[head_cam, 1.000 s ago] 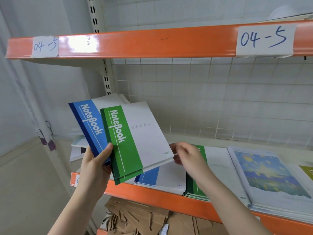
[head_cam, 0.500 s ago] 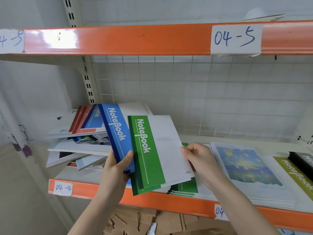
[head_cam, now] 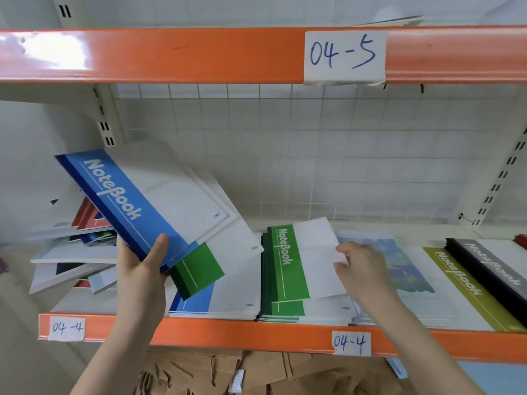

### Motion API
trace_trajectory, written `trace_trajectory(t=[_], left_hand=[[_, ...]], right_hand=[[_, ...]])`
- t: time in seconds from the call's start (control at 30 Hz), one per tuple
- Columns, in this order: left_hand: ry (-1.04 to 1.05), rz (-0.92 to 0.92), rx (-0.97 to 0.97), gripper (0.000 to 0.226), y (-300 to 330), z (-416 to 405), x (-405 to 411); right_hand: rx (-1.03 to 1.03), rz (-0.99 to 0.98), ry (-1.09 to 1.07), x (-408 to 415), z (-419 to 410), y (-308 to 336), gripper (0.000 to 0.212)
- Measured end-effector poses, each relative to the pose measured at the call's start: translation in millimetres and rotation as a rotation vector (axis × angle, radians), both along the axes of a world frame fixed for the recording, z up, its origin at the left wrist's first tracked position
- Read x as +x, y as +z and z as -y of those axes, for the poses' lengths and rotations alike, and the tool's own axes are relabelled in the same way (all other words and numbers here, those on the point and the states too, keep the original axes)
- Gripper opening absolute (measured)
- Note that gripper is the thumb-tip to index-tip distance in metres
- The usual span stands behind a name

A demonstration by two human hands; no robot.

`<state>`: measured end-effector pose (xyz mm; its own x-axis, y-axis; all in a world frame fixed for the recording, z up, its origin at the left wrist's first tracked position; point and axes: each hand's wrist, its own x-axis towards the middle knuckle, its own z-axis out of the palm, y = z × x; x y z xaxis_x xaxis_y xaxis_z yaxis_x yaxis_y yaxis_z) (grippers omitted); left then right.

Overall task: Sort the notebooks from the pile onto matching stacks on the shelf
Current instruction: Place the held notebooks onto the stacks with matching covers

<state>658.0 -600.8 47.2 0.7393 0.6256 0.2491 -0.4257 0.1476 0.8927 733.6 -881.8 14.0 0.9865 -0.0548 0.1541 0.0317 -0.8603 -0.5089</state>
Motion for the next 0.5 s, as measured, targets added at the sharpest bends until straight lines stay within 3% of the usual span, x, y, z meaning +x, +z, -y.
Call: trace_trajectory(t=[0.07, 0.13, 0.27, 0.37, 0.5], left_hand=[[0.006, 0.008, -0.008, 0.038, -1, 0, -1], [0.004, 0.005, -0.024, 0.036, -3, 1, -4], [0.004, -0.016, -0.041, 0.037, -7, 6, -9], [0.012, -0.023, -0.047, 0.041, -8, 7, -12], [0.019, -0.036, -0.052, 0.039, -10, 8, -14]], right_hand=[[-0.135, 0.07, -0.005, -8, -11, 3, 0.037], [-0.106, 0.129, 0.103, -14, -23, 4, 0.036], [-0.162, 0.037, 0.402, -20, -42, -8, 0.046], [-0.265, 0.005, 0.428, -27, -46, -14, 0.051], [-0.244, -0.04, 0.461, -39, -52, -17, 0.059]])
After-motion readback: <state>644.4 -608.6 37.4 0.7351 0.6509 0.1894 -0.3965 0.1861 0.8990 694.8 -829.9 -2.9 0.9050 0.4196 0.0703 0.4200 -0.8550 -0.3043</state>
